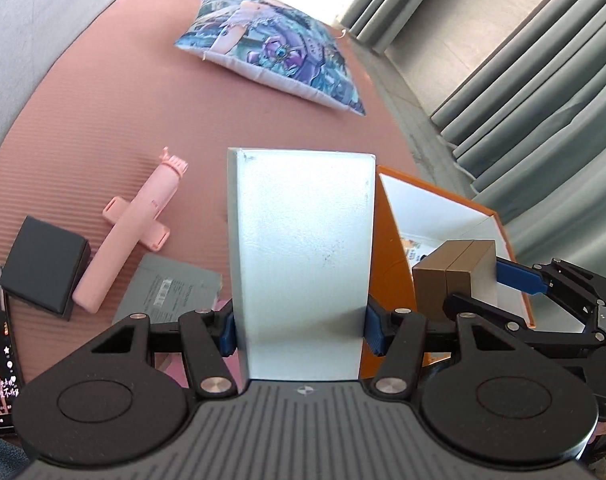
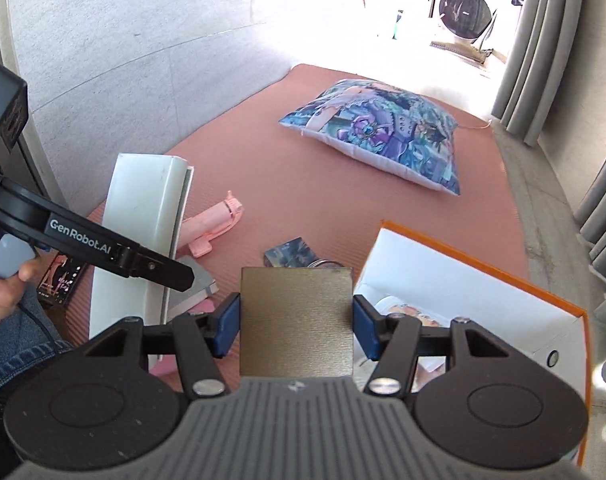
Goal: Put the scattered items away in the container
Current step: 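Carry the pencil case with left tool while right tool carries the brown box to the orange box, then lower and release the pencil case with left tool while right tool releases the brown box inside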
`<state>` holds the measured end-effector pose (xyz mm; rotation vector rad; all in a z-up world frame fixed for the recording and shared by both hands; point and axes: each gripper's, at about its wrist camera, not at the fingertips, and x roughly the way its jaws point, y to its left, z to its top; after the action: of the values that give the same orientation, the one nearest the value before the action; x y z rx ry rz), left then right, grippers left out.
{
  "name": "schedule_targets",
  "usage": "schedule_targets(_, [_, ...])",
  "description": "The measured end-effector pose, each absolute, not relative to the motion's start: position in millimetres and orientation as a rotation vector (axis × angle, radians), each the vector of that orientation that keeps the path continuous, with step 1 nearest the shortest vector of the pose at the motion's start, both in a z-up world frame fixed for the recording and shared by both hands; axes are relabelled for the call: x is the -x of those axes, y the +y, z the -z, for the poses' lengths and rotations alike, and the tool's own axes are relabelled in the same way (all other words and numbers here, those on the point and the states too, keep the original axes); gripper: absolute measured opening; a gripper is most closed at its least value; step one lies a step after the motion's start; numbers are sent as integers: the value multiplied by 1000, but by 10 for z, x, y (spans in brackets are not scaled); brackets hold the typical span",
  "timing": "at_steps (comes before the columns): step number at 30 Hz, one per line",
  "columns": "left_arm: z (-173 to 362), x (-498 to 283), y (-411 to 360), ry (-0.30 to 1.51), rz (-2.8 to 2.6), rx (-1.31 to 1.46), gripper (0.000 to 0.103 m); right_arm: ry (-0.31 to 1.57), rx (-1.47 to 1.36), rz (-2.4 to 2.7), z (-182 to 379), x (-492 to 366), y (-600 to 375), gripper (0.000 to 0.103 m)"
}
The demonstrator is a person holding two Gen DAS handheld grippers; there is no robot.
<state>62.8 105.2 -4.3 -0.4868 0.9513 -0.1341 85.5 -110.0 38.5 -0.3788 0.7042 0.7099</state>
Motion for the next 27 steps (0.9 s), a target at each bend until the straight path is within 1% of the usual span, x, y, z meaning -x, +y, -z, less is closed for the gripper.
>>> schedule_targets(7, [-233, -904, 640, 892, 246, 475, 67, 682, 366, -531, -365, -1066, -1449, 61])
schedule_targets(13, [-309, -1204, 251, 877, 345, 493, 67, 656, 290, -430, -331, -1153, -1804, 61])
schedule_targets(18, [-253, -1479, -24, 877, 376, 478, 67, 650, 272, -375, -234, -1271, -1986, 61])
schedule_targets(27, [94, -1845, -354, 984, 290, 341, 67, 693, 322, -353, 5, -1553, -2049, 61])
